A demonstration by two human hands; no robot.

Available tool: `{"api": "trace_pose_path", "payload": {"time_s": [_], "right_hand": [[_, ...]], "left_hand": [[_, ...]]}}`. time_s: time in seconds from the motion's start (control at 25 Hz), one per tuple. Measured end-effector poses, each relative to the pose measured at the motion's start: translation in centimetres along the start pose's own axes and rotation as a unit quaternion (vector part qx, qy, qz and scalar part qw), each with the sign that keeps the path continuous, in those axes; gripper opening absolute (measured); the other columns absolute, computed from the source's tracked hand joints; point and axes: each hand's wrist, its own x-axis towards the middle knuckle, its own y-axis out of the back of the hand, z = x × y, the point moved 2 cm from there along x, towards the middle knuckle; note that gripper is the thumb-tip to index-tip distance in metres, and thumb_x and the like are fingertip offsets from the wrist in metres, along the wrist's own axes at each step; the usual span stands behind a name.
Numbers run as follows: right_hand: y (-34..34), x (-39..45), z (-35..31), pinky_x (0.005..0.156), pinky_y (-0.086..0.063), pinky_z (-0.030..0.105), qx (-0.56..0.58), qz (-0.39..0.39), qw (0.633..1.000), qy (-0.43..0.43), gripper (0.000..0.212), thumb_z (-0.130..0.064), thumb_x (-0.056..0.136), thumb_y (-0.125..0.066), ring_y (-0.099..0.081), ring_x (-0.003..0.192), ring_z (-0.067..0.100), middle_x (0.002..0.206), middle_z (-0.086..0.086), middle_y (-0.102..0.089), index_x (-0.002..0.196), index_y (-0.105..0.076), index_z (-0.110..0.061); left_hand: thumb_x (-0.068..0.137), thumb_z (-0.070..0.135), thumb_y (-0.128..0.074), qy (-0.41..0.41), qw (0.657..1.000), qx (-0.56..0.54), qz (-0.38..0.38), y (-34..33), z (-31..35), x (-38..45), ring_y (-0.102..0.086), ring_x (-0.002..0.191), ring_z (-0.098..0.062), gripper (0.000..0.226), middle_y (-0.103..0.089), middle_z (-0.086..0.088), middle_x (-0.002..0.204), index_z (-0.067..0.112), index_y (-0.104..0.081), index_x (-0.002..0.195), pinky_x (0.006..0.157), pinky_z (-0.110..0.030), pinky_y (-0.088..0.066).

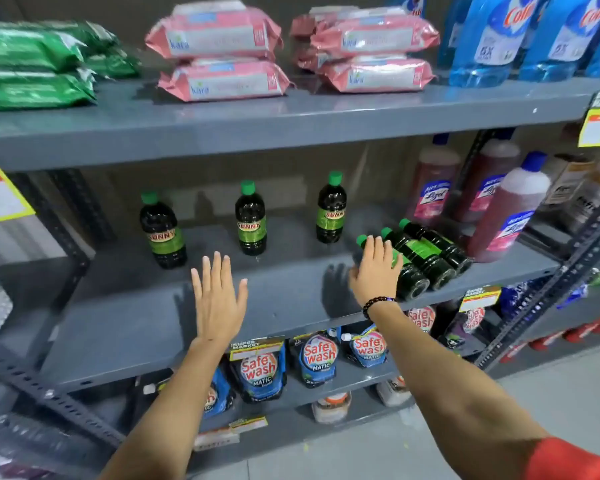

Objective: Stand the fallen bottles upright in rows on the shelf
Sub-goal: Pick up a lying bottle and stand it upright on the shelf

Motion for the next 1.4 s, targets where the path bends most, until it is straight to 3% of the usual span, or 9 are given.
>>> {"api": "trace_pose_path", "payload": {"time_s": [0.2, 0.4, 0.72, 0.88, 1.04, 1.2, 1.4], "right_hand": [[-2.1, 3.2, 1.5, 0.113, -0.01, 0.063, -0.052, -0.072, 0.992, -0.095, 0.085, -0.031, 0.085, -0.061, -0.009, 0.145, 0.037, 0.156, 0.021, -0.013, 0.146, -0.008, -0.003], [-3.7, 4.4, 1.8, 0.112, -0.016, 0.063, -0.087, -0.103, 0.982, -0.129, 0.068, -0.019, 0.092, -0.049, -0.015, 0.142, 0.04, 0.154, 0.024, -0.017, 0.145, -0.011, -0.001], [-3.1, 4.7, 1.5, 0.104, -0.028, 0.061, -0.069, -0.03, 0.987, -0.142, 0.058, -0.007, 0.089, -0.051, -0.037, 0.126, 0.038, 0.138, 0.024, -0.039, 0.14, -0.026, 0.003], [-2.1, 3.9, -0.4, 0.099, -0.033, 0.059, -0.041, -0.007, 0.986, -0.161, 0.071, -0.011, 0.078, -0.067, -0.04, 0.121, 0.039, 0.131, 0.024, -0.041, 0.137, -0.029, 0.003], [-0.9, 2.7, -5.9, 0.096, -0.036, 0.053, 0.041, 0.015, 0.984, -0.176, 0.077, -0.026, 0.074, -0.073, -0.041, 0.119, 0.037, 0.13, 0.022, -0.042, 0.135, -0.032, -0.001], [-0.7, 0.4, -14.0, 0.092, -0.041, 0.052, 0.159, 0.043, 0.973, -0.161, 0.069, -0.024, 0.073, -0.069, -0.043, 0.117, 0.038, 0.127, 0.019, -0.044, 0.13, -0.036, -0.003], [-1.2, -2.8, -24.0, 0.089, -0.049, 0.048, 0.311, 0.017, 0.947, -0.078, 0.061, -0.023, 0.069, -0.072, -0.048, 0.11, 0.04, 0.119, 0.021, -0.046, 0.118, -0.043, 0.001]], "left_hand": [[0.094, 0.029, -0.043, 0.068, 0.994, 0.04, -0.078, -3.5, -2.9, 0.4, -0.02, 0.142, -0.036, 0.054, -0.032, -0.021, 0.15, -0.001, -0.03, 0.138, 0.118, -0.054, -0.007], [0.095, 0.032, -0.041, 0.095, 0.986, 0.045, -0.129, -4.8, -4.1, 0.9, -0.02, 0.142, -0.036, 0.053, -0.034, -0.021, 0.148, 0.0, -0.033, 0.136, 0.118, -0.055, -0.008], [0.096, 0.033, -0.039, 0.1, 0.986, 0.011, -0.136, -4.7, -4.4, 0.8, -0.025, 0.14, -0.034, 0.051, -0.035, -0.022, 0.147, -0.001, -0.036, 0.134, 0.118, -0.051, -0.014], [0.096, 0.031, -0.04, 0.111, 0.986, -0.025, -0.123, -3.8, -5.4, 0.6, -0.024, 0.14, -0.034, 0.048, -0.036, -0.021, 0.147, 0.0, -0.038, 0.133, 0.118, -0.05, -0.014], [0.096, 0.031, -0.04, 0.122, 0.987, -0.004, -0.109, -1.5, -8.8, -0.4, -0.024, 0.14, -0.034, 0.047, -0.036, -0.021, 0.147, 0.0, -0.039, 0.132, 0.118, -0.051, -0.013], [0.096, 0.032, -0.039, 0.135, 0.985, 0.022, -0.101, 0.9, -13.3, -1.7, -0.024, 0.14, -0.035, 0.047, -0.037, -0.021, 0.147, 0.0, -0.04, 0.131, 0.117, -0.051, -0.013], [0.096, 0.033, -0.038, 0.163, 0.979, 0.051, -0.114, 2.2, -18.3, -2.7, -0.024, 0.14, -0.035, 0.049, -0.037, -0.021, 0.146, 0.0, -0.037, 0.132, 0.117, -0.052, -0.013]]}}
